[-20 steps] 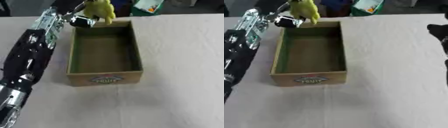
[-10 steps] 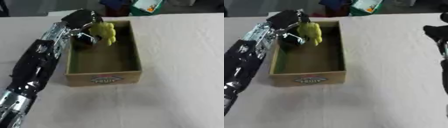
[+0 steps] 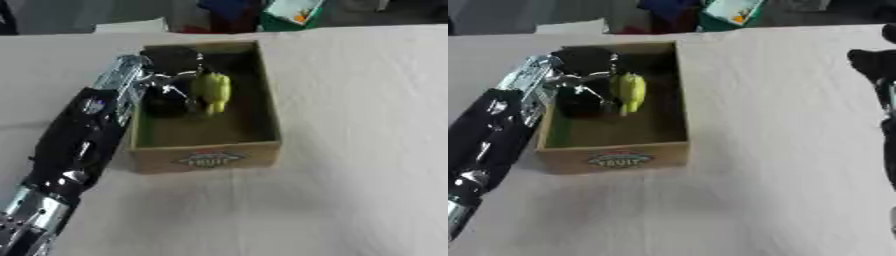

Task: Pick up objects on the table and place them in the box.

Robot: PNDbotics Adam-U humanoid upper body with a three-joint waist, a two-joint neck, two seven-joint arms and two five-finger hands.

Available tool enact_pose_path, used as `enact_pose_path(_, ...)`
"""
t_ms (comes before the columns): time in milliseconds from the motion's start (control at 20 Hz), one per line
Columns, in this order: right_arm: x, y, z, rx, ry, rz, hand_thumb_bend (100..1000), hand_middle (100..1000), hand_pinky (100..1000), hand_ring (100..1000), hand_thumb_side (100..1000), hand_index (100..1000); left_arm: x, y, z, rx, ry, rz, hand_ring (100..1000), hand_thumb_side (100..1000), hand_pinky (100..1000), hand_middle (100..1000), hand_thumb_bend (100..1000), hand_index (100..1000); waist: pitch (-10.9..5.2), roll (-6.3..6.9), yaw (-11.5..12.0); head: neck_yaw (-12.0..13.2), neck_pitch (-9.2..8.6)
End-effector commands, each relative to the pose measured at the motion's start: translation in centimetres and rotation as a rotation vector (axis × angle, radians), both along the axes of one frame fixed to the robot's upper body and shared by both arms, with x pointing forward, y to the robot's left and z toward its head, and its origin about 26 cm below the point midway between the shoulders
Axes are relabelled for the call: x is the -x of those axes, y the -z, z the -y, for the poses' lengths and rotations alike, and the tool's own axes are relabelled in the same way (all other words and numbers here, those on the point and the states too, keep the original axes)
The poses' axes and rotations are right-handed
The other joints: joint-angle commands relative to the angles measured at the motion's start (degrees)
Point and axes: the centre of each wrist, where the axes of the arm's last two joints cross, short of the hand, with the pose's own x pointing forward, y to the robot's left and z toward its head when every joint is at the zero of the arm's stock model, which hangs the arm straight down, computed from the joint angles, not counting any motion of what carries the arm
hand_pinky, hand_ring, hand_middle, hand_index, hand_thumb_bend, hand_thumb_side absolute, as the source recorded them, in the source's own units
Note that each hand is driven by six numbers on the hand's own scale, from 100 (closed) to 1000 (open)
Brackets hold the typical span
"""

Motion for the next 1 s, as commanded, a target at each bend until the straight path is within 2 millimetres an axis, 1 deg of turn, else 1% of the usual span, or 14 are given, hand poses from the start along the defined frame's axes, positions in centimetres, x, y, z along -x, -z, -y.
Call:
enact_pose_path(50,0.3,-0.8,0.3,-0.007,0.002,0.029,100,579,906,789,558,844,0.3,-1.4,0.0,-0.044,-0.022,-0.021,805,664,616,800,515,938,-1.47,-0.17,0.05,-0.29,0.36)
enact_pose_path(100,0.3,-0.8,0.3,-0.009,0.002,0.031,100,579,906,789,559,844,0.2,-1.3,-0.1,-0.059,-0.046,-0.049,815,720,627,810,602,946,-1.49,-0.24,0.06,-0.26,0.44)
enact_pose_path(150,0.3,-0.8,0.3,-0.011,0.002,0.031,100,579,906,789,558,844,0.2,-1.2,0.0,-0.061,-0.063,-0.074,817,736,631,813,630,946,-1.52,-0.3,0.1,-0.19,0.52)
enact_pose_path(200,0.3,-0.8,0.3,-0.011,0.002,0.031,100,579,906,789,559,844,0.3,-1.3,0.0,-0.057,-0.074,-0.091,818,740,632,814,640,946,-1.54,-0.33,0.12,-0.14,0.58)
enact_pose_path(250,0.3,-0.8,0.3,-0.012,0.002,0.03,100,579,906,789,558,844,0.4,-1.5,0.0,-0.049,-0.081,-0.099,826,766,644,823,715,955,-1.58,-0.38,0.19,-0.1,0.59)
enact_pose_path(350,0.3,-0.8,0.3,-0.015,0.004,0.03,100,580,906,788,557,844,0.6,-1.8,0.1,-0.026,-0.087,-0.097,831,774,649,830,756,964,-1.69,-0.44,0.32,-0.05,0.55)
enact_pose_path(500,0.3,-0.8,0.4,-0.018,0.007,0.03,100,580,905,788,556,844,0.9,-2.3,0.1,-0.001,-0.08,-0.069,842,760,659,847,781,983,-1.9,-0.52,0.46,-0.04,0.54)
enact_pose_path(550,0.3,-0.8,0.4,-0.019,0.008,0.029,100,580,905,788,556,844,1.1,-2.5,0.2,0.002,-0.074,-0.059,843,744,659,847,778,984,-1.98,-0.54,0.46,0.01,0.53)
enact_pose_path(700,0.3,-0.7,0.5,-0.022,0.011,0.029,100,580,905,788,556,844,1.4,-2.9,0.3,0.024,-0.053,-0.025,842,749,656,846,743,982,-2.21,-0.55,0.48,0.03,0.52)
enact_pose_path(850,0.3,-0.7,0.6,-0.027,0.016,0.028,100,580,905,788,553,844,1.7,-3.3,0.1,0.044,-0.037,-0.002,853,737,667,865,772,1000,-2.45,-0.54,0.65,-0.1,0.51)
enact_pose_path(900,0.3,-0.7,0.6,-0.028,0.016,0.027,100,580,905,788,553,844,1.8,-3.5,0.1,0.046,-0.033,0.003,854,736,669,867,772,1000,-2.51,-0.54,0.7,-0.13,0.5)
enact_pose_path(1000,0.3,-0.7,0.6,-0.03,0.016,0.027,100,580,905,788,552,844,2.0,-3.8,0.0,0.067,-0.018,0.023,843,758,656,847,745,988,-2.63,-0.54,0.79,-0.25,0.44)
